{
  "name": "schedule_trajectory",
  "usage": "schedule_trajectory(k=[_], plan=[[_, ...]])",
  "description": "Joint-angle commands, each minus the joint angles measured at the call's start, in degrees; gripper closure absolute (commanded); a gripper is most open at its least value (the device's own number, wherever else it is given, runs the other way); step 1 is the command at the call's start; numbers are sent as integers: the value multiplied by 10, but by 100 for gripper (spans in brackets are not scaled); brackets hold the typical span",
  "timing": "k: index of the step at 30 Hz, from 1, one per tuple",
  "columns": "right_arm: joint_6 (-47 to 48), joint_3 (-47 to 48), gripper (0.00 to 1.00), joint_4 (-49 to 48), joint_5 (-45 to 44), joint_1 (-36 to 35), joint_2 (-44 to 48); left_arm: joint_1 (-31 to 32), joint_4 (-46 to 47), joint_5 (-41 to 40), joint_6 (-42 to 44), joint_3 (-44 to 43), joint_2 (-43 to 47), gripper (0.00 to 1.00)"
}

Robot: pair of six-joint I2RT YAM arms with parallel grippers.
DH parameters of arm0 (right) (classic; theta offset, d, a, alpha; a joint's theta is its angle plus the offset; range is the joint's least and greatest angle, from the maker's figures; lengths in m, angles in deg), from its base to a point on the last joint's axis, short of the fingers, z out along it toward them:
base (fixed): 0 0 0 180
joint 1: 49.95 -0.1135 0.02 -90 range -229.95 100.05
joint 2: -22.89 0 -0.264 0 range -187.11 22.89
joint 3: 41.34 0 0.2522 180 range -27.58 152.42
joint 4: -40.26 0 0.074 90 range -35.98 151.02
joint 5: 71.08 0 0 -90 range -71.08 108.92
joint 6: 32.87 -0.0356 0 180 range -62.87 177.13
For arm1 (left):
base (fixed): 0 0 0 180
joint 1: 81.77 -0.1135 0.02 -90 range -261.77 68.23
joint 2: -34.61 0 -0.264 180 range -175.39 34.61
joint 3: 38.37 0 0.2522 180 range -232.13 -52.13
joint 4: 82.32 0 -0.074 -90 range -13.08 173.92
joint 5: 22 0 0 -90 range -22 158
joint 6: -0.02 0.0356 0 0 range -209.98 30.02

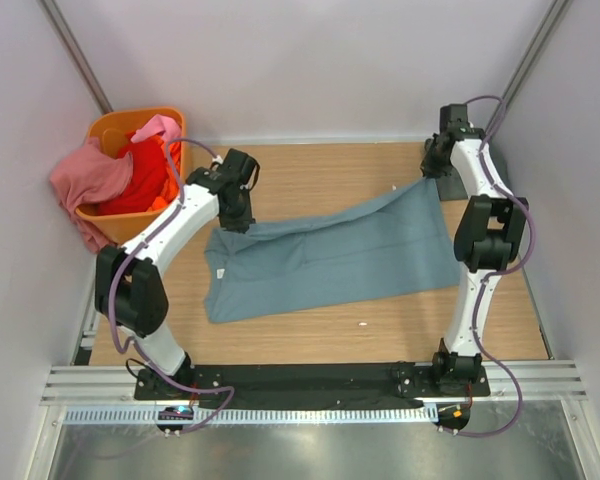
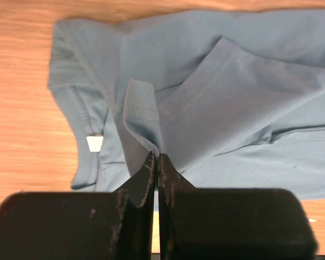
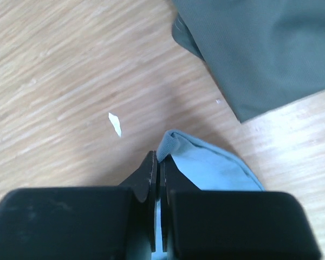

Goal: Fold and stack the t-shirts
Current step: Fold the tshirt

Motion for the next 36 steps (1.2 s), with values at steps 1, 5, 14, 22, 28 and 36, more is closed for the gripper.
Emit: schedule_trajectory(k=[1, 5, 14, 22, 28, 36], plan=[[15, -50, 99, -10, -1, 10, 69, -3, -43, -33, 20, -4, 33, 100], [16, -101, 99, -20, 1, 14, 100, -3, -46, -32, 17, 26, 60, 100], [15, -195, 99, -35, 4, 15, 155, -3, -48, -50, 16, 100, 122, 100], [15, -298, 99, -57, -5, 15, 215, -3, -50, -64, 20, 128, 142, 100], [16, -339, 99, -60, -19, 15, 263, -3, -42, -59, 21, 145, 147, 100], [15, -388, 99, -70, -57, 16, 317, -3, -22, -23, 18, 176, 159, 100]])
